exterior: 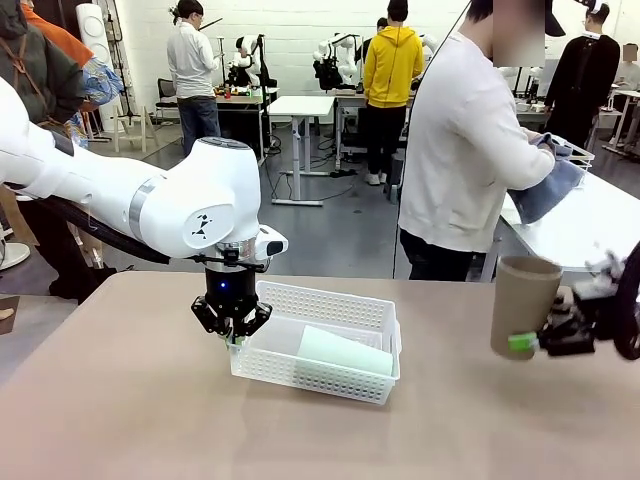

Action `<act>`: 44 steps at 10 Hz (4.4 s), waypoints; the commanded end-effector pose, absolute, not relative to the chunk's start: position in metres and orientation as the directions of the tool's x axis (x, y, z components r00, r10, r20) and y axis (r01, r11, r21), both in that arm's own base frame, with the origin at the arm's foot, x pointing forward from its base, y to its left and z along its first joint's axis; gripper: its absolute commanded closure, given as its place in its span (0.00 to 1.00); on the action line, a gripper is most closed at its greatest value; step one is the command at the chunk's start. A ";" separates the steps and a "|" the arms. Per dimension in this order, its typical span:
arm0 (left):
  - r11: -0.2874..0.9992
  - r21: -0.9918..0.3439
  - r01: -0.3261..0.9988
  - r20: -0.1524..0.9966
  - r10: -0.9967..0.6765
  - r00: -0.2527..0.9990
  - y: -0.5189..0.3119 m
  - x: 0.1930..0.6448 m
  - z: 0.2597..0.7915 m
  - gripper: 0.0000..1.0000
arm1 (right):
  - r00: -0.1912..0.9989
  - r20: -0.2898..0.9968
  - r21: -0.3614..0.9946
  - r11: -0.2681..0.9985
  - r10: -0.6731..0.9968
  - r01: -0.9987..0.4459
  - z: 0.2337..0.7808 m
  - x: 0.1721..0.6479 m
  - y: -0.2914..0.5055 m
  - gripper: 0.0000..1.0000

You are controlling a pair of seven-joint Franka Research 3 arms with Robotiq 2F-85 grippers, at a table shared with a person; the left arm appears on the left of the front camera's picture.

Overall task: Clean and organize the cups into the basket.
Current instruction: Pick up the Reusable plastic cup from the right side of the table and stack it inside the Organizing basket in the center of the table.

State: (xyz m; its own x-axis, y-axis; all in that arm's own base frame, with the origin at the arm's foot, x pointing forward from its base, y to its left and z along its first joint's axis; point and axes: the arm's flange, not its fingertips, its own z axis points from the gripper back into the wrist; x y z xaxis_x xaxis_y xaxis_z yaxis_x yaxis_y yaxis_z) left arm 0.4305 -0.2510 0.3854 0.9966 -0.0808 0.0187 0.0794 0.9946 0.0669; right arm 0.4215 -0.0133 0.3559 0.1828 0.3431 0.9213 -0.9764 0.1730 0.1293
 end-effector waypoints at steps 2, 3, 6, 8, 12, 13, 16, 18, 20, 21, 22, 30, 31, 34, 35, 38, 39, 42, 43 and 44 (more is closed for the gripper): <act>0.994 0.078 0.081 0.029 -0.084 0.996 -0.251 0.431 0.388 1.00 | 0.183 0.910 0.115 0.197 0.373 -0.974 0.459 0.414 -0.007 1.00; 0.994 0.078 0.081 0.029 -0.084 0.996 -0.251 0.431 0.388 1.00 | 0.182 0.910 0.111 0.204 0.372 -0.973 0.474 0.415 -0.005 1.00; 0.994 0.078 0.081 0.029 -0.084 0.996 -0.251 0.431 0.388 1.00 | 0.156 0.918 0.080 0.216 0.364 -0.973 0.493 0.409 -0.006 1.00; 0.994 0.078 0.081 0.029 -0.084 0.996 -0.251 0.431 0.388 1.00 | 0.156 0.918 0.080 0.216 0.364 -0.973 0.493 0.409 -0.006 1.00; 0.994 0.078 0.081 0.029 -0.084 0.996 -0.251 0.431 0.388 1.00 | 0.119 0.859 0.036 0.173 0.497 -0.984 0.511 0.417 0.034 0.21; 0.994 0.078 0.081 0.029 -0.084 0.996 -0.251 0.431 0.388 1.00 | 0.102 0.792 0.037 0.119 0.602 -0.992 0.525 0.429 0.079 0.21; 0.994 0.078 0.081 0.029 -0.084 0.996 -0.251 0.431 0.388 1.00 | 0.050 0.564 0.107 -0.013 0.824 -0.994 0.521 0.454 0.213 0.21; 0.994 0.078 0.081 0.029 -0.084 0.996 -0.251 0.431 0.388 1.00 | 0.051 0.400 0.179 -0.024 0.915 -0.984 0.485 0.468 0.272 0.21; 0.994 0.078 0.081 0.029 -0.084 0.996 -0.251 0.431 0.388 1.00 | 0.036 0.268 0.220 -0.025 0.963 -0.975 0.448 0.480 0.309 0.21; 0.994 0.078 0.081 0.029 -0.084 0.996 -0.251 0.431 0.388 1.00 | 0.034 0.227 0.226 -0.019 0.973 -0.974 0.435 0.486 0.319 0.21; 0.994 0.078 0.081 0.029 -0.084 0.996 -0.251 0.431 0.388 1.00 | 0.035 0.192 0.225 -0.009 0.981 -0.974 0.424 0.492 0.326 0.21; 0.994 0.078 0.081 0.029 -0.084 0.996 -0.251 0.431 0.388 1.00 | -0.037 0.117 0.130 -0.052 0.992 -0.990 0.360 0.533 0.348 0.21; 0.994 0.078 0.081 0.029 -0.084 0.996 -0.251 0.431 0.388 1.00 | -0.040 0.123 0.127 -0.056 0.992 -0.990 0.354 0.535 0.348 0.21; 0.994 0.078 0.081 0.029 -0.084 0.996 -0.251 0.431 0.388 1.00 | -0.072 0.134 0.130 -0.090 0.988 -0.987 0.342 0.533 0.351 0.00; 0.994 0.078 0.081 0.029 -0.084 0.996 -0.251 0.431 0.388 1.00 | -0.081 0.139 0.132 -0.100 0.987 -0.986 0.344 0.533 0.351 0.00; 0.994 0.078 0.081 0.029 -0.084 0.996 -0.251 0.431 0.388 1.00 | -0.078 0.158 0.127 -0.098 0.984 -0.987 0.350 0.531 0.350 0.00; 0.994 0.078 0.081 0.029 -0.084 0.996 -0.251 0.431 0.388 1.00 | -0.078 0.167 0.121 -0.099 0.983 -0.988 0.353 0.530 0.350 0.00; 0.994 0.078 0.081 0.029 -0.084 0.996 -0.251 0.431 0.388 1.00 | -0.078 0.219 0.103 -0.103 0.973 -0.989 0.373 0.526 0.343 0.00; 0.994 0.078 0.081 0.029 -0.084 0.996 -0.251 0.431 0.388 1.00 | -0.083 0.239 0.093 -0.108 0.967 -0.990 0.382 0.523 0.343 0.00; 0.994 0.078 0.081 0.029 -0.084 0.996 -0.251 0.431 0.388 1.00 | -0.086 0.263 0.086 -0.112 0.961 -0.990 0.393 0.520 0.341 0.00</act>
